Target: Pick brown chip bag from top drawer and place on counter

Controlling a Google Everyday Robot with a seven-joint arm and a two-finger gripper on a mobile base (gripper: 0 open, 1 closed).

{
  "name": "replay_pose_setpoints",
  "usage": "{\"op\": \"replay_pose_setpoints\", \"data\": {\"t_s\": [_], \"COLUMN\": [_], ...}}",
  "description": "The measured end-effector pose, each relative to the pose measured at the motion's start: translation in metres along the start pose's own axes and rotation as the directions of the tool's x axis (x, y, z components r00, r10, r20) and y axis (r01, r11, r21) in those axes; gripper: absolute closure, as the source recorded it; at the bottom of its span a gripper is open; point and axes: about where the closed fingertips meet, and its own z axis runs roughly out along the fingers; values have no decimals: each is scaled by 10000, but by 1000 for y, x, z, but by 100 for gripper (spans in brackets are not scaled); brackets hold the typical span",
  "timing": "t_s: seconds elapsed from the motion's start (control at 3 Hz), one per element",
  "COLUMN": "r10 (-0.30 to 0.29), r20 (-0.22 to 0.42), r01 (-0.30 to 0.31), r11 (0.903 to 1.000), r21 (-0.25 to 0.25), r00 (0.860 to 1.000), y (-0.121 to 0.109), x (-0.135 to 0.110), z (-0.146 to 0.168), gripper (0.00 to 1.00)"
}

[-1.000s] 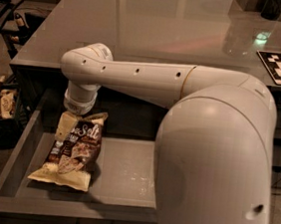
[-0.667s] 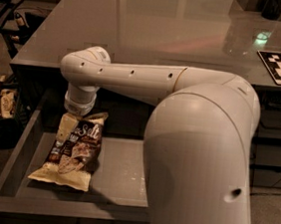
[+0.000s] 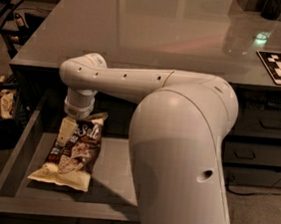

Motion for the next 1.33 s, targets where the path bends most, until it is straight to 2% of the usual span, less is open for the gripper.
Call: {"op": "replay_pose_setpoints", "data": {"t_s": [0.33,0.67,1.33], "r10": [-124,-338,-338], "r20": [-98,-225,-226], "r01": [124,349,349], "r11": [9999,9979,9979], "r21": [-22,545,544], "r00": [9999,9992,9992], "y": [-1,0,0], "x": [-2,-5,-5], "z": [6,6,6], "gripper": [18,49,95]}}
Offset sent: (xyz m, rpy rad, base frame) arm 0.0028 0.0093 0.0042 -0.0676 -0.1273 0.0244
